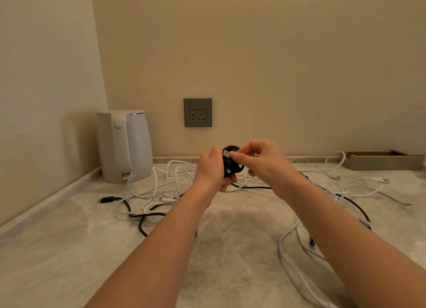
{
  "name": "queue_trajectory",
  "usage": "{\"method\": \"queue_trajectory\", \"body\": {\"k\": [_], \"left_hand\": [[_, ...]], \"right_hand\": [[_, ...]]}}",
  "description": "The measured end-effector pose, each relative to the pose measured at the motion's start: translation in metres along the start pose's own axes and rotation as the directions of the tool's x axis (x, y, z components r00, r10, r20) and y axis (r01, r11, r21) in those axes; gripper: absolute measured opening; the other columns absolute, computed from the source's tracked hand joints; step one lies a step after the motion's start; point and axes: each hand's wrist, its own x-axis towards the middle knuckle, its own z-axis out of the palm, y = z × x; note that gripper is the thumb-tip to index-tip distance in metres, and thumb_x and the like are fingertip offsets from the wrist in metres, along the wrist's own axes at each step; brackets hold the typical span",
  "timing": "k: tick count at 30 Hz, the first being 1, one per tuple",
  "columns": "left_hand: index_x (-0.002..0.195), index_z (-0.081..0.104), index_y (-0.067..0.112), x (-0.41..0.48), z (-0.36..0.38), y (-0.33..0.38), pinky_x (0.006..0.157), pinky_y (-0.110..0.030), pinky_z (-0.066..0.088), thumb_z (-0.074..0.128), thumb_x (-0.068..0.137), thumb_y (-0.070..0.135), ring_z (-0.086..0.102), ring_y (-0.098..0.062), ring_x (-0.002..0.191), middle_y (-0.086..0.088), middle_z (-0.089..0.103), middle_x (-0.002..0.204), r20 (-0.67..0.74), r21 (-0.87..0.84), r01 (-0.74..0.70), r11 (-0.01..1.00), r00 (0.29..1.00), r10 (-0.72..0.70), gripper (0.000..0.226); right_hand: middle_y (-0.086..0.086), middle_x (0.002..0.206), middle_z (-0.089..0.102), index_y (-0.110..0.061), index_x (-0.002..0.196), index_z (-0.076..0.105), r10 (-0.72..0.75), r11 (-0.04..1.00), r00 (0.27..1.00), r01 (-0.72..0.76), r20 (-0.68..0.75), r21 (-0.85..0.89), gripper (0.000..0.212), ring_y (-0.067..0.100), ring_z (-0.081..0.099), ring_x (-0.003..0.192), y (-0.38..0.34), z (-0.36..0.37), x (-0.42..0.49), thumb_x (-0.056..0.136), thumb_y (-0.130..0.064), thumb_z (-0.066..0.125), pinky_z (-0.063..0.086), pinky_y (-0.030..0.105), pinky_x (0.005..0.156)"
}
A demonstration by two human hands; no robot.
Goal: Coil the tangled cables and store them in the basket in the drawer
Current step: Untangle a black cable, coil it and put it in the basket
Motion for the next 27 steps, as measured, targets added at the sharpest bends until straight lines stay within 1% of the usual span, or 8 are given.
{"method": "queue_trajectory", "body": {"k": [4, 10, 13, 15, 17, 21, 23, 27], "left_hand": [[0.089, 0.053, 0.0, 0.002, -0.003, -0.002, 0.035, -0.012, 0.021, 0.021, 0.097, 0.022, 0.028, -0.012, 0.028, -0.018, 0.053, 0.058, 0.032, 0.035, 0.084, 0.996, 0.996, -0.085, 0.039], [0.084, 0.051, 0.001, 0.002, -0.003, -0.007, 0.035, -0.014, 0.023, 0.024, 0.097, 0.023, 0.032, -0.01, 0.024, -0.021, 0.055, 0.061, 0.03, 0.335, 0.079, 0.939, 0.995, -0.095, 0.037], [0.085, 0.053, 0.003, 0.003, -0.004, -0.01, 0.036, -0.015, 0.025, 0.024, 0.097, 0.024, 0.033, -0.01, 0.026, -0.018, 0.056, 0.059, 0.042, 0.388, 0.071, 0.919, 0.995, -0.095, 0.038], [0.083, 0.053, 0.006, 0.003, -0.004, -0.008, 0.036, -0.014, 0.023, 0.022, 0.097, 0.022, 0.03, -0.01, 0.028, -0.017, 0.054, 0.059, 0.054, 0.303, 0.093, 0.948, 0.992, -0.114, 0.038], [0.083, 0.051, 0.005, 0.003, -0.004, -0.006, 0.036, -0.013, 0.021, 0.02, 0.096, 0.02, 0.028, -0.01, 0.029, -0.015, 0.052, 0.059, 0.054, 0.185, 0.122, 0.975, 0.989, -0.134, 0.037], [0.077, 0.051, 0.007, 0.007, -0.006, -0.004, 0.032, -0.012, 0.017, 0.018, 0.096, 0.021, 0.024, -0.008, 0.03, -0.008, 0.044, 0.051, 0.034, -0.086, 0.174, 0.981, 0.985, -0.171, 0.041], [0.072, 0.047, 0.01, 0.007, -0.006, -0.002, 0.033, -0.011, 0.014, 0.017, 0.094, 0.02, 0.022, -0.006, 0.03, -0.001, 0.038, 0.046, 0.05, -0.206, 0.195, 0.959, 0.981, -0.188, 0.039], [0.071, 0.045, 0.011, 0.006, -0.004, 0.001, 0.032, -0.01, 0.013, 0.017, 0.094, 0.018, 0.022, -0.005, 0.029, 0.002, 0.034, 0.047, 0.103, -0.296, 0.235, 0.926, 0.972, -0.214, 0.037]], "right_hand": [[-0.001, 0.062, 0.051, -0.015, 0.066, 0.058, -0.06, 0.988, 0.991, 0.075, 0.116, -0.135, 0.023, 0.008, 0.039, 0.054, 0.002, -0.007, 0.002, 0.086, -0.018, 0.068, 0.032, 0.022, 0.056], [-0.005, 0.065, 0.053, -0.019, 0.067, 0.055, -0.075, 0.865, 0.955, 0.206, 0.287, -0.459, 0.023, 0.006, 0.043, 0.054, 0.006, -0.01, 0.004, 0.09, -0.019, 0.062, 0.032, 0.017, 0.05], [-0.003, 0.068, 0.059, -0.019, 0.076, 0.063, -0.088, 0.823, 0.937, 0.259, 0.338, -0.505, 0.015, 0.012, 0.05, 0.062, 0.008, -0.009, 0.004, 0.09, -0.015, 0.058, 0.044, 0.027, 0.062], [-0.009, 0.059, 0.056, -0.021, 0.076, 0.065, -0.109, 0.869, 0.941, 0.246, 0.32, -0.428, 0.019, 0.005, 0.048, 0.05, 0.007, -0.008, 0.003, 0.09, -0.013, 0.057, 0.044, 0.031, 0.06], [-0.01, 0.056, 0.053, -0.02, 0.076, 0.065, -0.127, 0.888, 0.955, 0.231, 0.269, -0.399, 0.019, 0.003, 0.044, 0.046, 0.005, -0.006, 0.001, 0.092, -0.015, 0.055, 0.038, 0.023, 0.052], [-0.003, 0.079, 0.056, -0.015, 0.096, 0.07, -0.21, 0.877, 0.944, 0.297, 0.255, -0.377, 0.016, 0.002, 0.045, 0.065, -0.002, 0.002, -0.002, 0.093, -0.021, 0.055, 0.039, 0.022, 0.061], [0.0, 0.094, 0.051, -0.018, 0.107, 0.069, -0.269, 0.867, 0.94, 0.331, 0.21, -0.372, 0.019, -0.001, 0.043, 0.073, 0.001, 0.007, -0.003, 0.091, -0.019, 0.06, 0.035, 0.01, 0.067], [0.0, 0.09, 0.056, -0.018, 0.103, 0.071, -0.388, 0.818, 0.919, 0.375, 0.062, -0.437, 0.018, 0.004, 0.048, 0.069, 0.003, 0.012, -0.004, 0.086, -0.017, 0.066, 0.036, 0.012, 0.064]]}}
